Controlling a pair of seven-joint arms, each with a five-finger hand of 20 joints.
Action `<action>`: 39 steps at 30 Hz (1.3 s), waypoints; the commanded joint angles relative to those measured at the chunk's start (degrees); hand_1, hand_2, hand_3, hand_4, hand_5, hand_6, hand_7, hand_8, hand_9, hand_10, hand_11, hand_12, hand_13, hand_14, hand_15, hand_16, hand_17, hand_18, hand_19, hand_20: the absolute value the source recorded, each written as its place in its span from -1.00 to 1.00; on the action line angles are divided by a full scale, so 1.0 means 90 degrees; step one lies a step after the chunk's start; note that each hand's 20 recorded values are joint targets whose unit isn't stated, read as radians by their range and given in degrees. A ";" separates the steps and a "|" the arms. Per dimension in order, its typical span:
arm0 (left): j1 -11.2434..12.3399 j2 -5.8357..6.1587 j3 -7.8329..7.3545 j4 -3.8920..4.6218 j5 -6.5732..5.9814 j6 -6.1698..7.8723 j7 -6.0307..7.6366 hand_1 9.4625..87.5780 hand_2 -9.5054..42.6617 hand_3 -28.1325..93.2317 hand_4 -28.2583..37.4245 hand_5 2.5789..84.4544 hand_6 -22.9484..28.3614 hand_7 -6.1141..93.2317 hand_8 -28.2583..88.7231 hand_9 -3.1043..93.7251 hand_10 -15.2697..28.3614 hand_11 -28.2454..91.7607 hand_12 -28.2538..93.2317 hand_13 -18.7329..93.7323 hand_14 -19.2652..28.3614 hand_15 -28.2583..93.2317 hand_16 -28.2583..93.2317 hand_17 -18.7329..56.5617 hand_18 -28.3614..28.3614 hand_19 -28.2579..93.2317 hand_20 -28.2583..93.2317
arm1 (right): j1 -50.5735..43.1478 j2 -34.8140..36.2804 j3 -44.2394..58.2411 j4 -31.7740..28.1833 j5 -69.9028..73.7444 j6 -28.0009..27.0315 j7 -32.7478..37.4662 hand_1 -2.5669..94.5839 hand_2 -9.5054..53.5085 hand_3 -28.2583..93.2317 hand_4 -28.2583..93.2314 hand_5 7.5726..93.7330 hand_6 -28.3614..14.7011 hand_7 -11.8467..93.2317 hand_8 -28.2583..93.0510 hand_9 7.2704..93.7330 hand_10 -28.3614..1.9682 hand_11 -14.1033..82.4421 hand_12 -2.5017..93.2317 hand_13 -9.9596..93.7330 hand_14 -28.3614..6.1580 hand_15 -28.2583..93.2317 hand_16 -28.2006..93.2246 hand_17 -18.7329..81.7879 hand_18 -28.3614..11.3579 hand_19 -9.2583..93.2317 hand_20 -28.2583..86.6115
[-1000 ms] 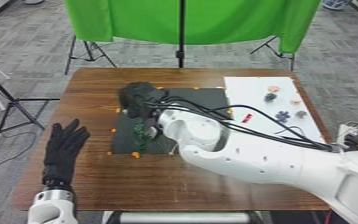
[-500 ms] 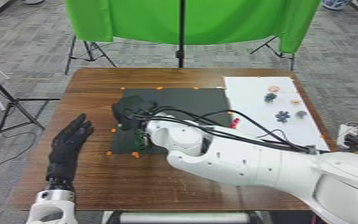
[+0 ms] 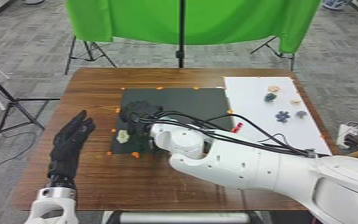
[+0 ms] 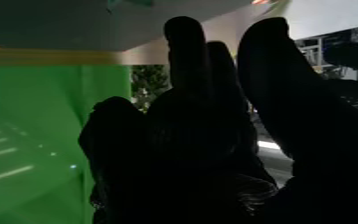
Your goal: Arrange flowers
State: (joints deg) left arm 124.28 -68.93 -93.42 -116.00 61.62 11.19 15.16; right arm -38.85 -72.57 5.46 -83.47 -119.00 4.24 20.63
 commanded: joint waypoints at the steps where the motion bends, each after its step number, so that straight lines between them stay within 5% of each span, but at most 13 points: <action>1: 0.0183 -0.0091 -0.0028 -0.0010 -0.0038 -0.0102 0.0012 -0.42 -1.00 0.46 -0.66 -0.24 0.20 -0.80 -0.58 -0.27 0.29 -0.31 -0.32 -0.24 0.51 -0.24 -0.52 -0.46 0.48 -0.38 -0.26 | -0.0002 0.0589 0.0727 -0.0847 0.0148 0.0046 0.0197 -0.03 -1.00 0.61 -0.85 0.05 0.25 -0.44 -0.69 0.42 -0.03 -0.31 -0.49 0.85 0.48 0.54 0.03 0.67 -0.06 1.00 0.58; 6: 0.0203 -0.0113 -0.0068 -0.0014 -0.0064 -0.0082 -0.0022 -0.43 -1.00 0.46 -0.66 -0.24 0.19 -0.80 -0.58 -0.27 0.29 -0.31 -0.32 -0.24 0.51 -0.24 -0.52 -0.47 0.48 -0.38 -0.26 | -0.0509 0.1822 0.2049 -0.2084 0.0134 0.0775 0.0591 -0.07 -1.00 0.60 -0.84 0.05 0.25 -0.46 -0.67 0.40 -0.09 -0.31 -0.49 0.84 0.47 0.53 0.02 0.65 -0.08 1.00 0.55; 12: 0.0374 -0.0173 -0.0137 -0.0089 -0.0078 -0.0050 -0.0034 -0.44 -1.00 0.47 -0.67 -0.23 0.19 -0.80 -0.58 -0.27 0.29 -0.31 -0.32 -0.24 0.51 -0.24 -0.52 -0.47 0.48 -0.38 -0.26 | -0.1836 0.3453 0.3863 -0.2990 -0.0020 0.0192 0.1155 -0.13 -1.00 0.56 -0.81 0.13 0.21 -0.50 -0.66 0.40 -0.17 -0.32 -0.48 0.79 0.33 0.54 0.03 0.59 -0.18 1.00 0.55; 19: 0.0435 -0.0223 -0.0177 -0.0134 -0.0038 -0.0078 -0.0084 -0.45 -1.00 0.48 -0.68 -0.22 0.19 -0.80 -0.58 -0.27 0.29 -0.31 -0.32 -0.24 0.52 -0.24 -0.52 -0.47 0.48 -0.38 -0.26 | -0.2890 0.4090 0.4786 -0.2545 -0.0159 -0.0700 0.1559 -0.19 -1.00 0.53 -0.77 0.16 0.20 -0.51 -0.65 0.42 -0.25 -0.31 -0.46 0.78 0.26 0.54 0.03 0.58 -0.21 1.00 0.56; 30: 0.0396 -0.0241 -0.0189 -0.0142 0.0061 -0.0234 -0.0256 -0.45 -0.98 0.47 -0.68 -0.21 0.20 -0.80 -0.58 -0.27 0.29 -0.31 -0.32 -0.23 0.53 -0.23 -0.52 -0.47 0.48 -0.38 -0.26 | -0.3458 0.4153 0.5039 -0.1570 -0.0615 -0.0812 0.2046 -0.20 -1.00 0.52 -0.76 0.16 0.24 -0.51 -0.65 0.40 -0.27 -0.28 -0.43 0.77 0.23 0.56 0.03 0.58 -0.22 1.00 0.56; 39: 0.0436 -0.0281 -0.0224 -0.0157 0.0132 -0.0458 -0.0417 -0.45 -0.96 0.47 -0.68 -0.19 0.20 -0.80 -0.58 -0.25 0.31 -0.30 -0.32 -0.22 0.56 -0.21 -0.52 -0.46 0.50 -0.34 -0.24 | -0.3984 0.4175 0.5355 -0.1432 -0.0781 -0.1011 0.2162 -0.19 -1.00 0.53 -0.76 0.16 0.26 -0.50 -0.65 0.40 -0.27 -0.27 -0.43 0.77 0.22 0.57 0.02 0.58 -0.22 1.00 0.56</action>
State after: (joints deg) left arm 127.32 -70.75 -95.18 -117.28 62.04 9.07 12.95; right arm -71.70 -35.27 52.05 -97.07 -124.02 -3.48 38.85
